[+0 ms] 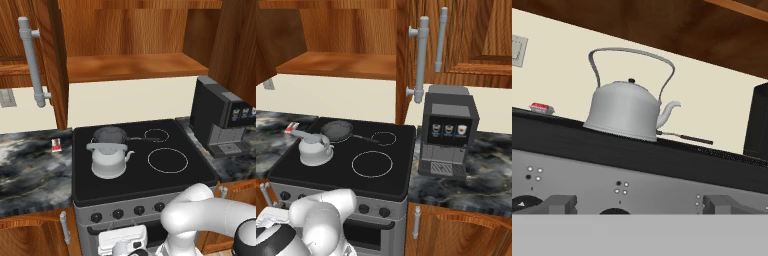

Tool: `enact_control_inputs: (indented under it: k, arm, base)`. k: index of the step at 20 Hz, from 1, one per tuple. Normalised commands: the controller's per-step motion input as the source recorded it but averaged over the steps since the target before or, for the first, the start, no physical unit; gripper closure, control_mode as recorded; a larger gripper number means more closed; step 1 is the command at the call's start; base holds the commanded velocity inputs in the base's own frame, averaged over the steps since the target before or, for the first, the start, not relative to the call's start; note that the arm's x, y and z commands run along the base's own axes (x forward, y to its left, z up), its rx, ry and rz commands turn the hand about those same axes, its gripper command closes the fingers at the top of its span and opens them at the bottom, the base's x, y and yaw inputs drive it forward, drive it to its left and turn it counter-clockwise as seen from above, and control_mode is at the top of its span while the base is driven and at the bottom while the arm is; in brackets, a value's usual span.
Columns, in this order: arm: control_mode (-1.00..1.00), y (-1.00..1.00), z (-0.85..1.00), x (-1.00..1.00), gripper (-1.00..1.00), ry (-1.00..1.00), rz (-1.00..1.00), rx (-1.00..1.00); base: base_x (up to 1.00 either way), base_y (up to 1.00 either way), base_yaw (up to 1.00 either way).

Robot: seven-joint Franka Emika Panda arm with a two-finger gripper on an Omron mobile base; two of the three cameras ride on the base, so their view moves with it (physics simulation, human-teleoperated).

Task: Pick the pan from the cabinet and place it on the stove. Then turn on the stove burner for the pan.

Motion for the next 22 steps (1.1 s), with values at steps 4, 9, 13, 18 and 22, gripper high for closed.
enact_control_inputs:
  k: [4, 9, 13, 18, 22]
  arm:
    - [-1.00, -0.08, -0.08, 0.07, -1.00, -0.01, 0.00, 0.12]
    - [-1.00, -0.32, -0.01, -0.01, -1.00, -0.08, 0.00, 0.16]
    - [-1.00, -0.37, -0.04, 0.00, -1.00, -0.06, 0.00, 0.19]
    - [-1.00, -0.35, 0.00, 0.02, -1.00, -0.06, 0.00, 0.17]
    - [-1.00, -0.24, 0.00, 0.12, -1.00, -0.06, 0.04, 0.15]
  base:
    - [0.00, 0.00, 0.00]
    - [0.00, 0.00, 0.00]
    - [0.00, 0.00, 0.00]
    - [0.00, 0.00, 0.00]
    - [0.00, 0.00, 0.00]
